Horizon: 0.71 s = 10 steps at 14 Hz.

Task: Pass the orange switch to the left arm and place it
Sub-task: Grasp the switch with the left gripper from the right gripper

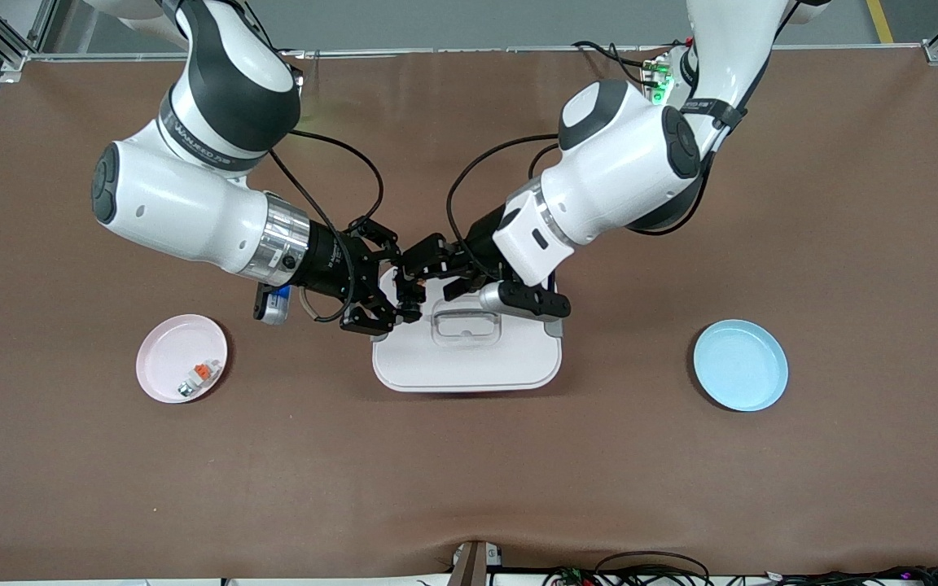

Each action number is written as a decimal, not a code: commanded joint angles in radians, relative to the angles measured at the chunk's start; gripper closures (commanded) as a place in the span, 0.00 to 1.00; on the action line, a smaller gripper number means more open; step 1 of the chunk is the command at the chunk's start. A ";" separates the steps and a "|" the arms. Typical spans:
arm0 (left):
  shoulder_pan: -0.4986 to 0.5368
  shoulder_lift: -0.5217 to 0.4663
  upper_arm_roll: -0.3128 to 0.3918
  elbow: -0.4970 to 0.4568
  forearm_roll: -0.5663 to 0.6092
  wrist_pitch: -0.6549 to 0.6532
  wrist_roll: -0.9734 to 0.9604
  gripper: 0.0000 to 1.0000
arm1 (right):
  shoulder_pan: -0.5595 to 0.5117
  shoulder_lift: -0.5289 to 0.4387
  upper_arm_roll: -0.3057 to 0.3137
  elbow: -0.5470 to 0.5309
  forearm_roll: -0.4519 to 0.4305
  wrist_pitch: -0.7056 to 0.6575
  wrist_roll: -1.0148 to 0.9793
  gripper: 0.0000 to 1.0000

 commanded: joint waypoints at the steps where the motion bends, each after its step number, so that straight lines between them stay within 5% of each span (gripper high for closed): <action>1: -0.013 0.030 0.007 0.021 0.035 -0.010 -0.015 0.15 | 0.012 0.022 -0.010 0.034 0.016 -0.007 0.002 1.00; 3: -0.013 0.046 0.007 0.023 0.050 -0.005 -0.015 0.19 | 0.012 0.024 -0.010 0.036 0.016 -0.006 0.002 1.00; 4: -0.013 0.046 0.005 0.023 0.052 -0.005 -0.013 0.29 | 0.011 0.025 -0.010 0.037 0.016 -0.004 0.002 1.00; 6: -0.016 0.044 0.005 0.023 0.050 -0.005 -0.018 0.82 | 0.011 0.025 -0.010 0.037 0.016 0.000 0.002 1.00; 7: -0.026 0.043 0.005 0.023 0.052 -0.005 -0.018 0.98 | 0.012 0.025 -0.010 0.042 0.016 0.002 0.002 1.00; 10: -0.028 0.037 0.005 0.023 0.053 -0.008 -0.018 1.00 | 0.011 0.025 -0.010 0.054 0.016 0.002 0.004 1.00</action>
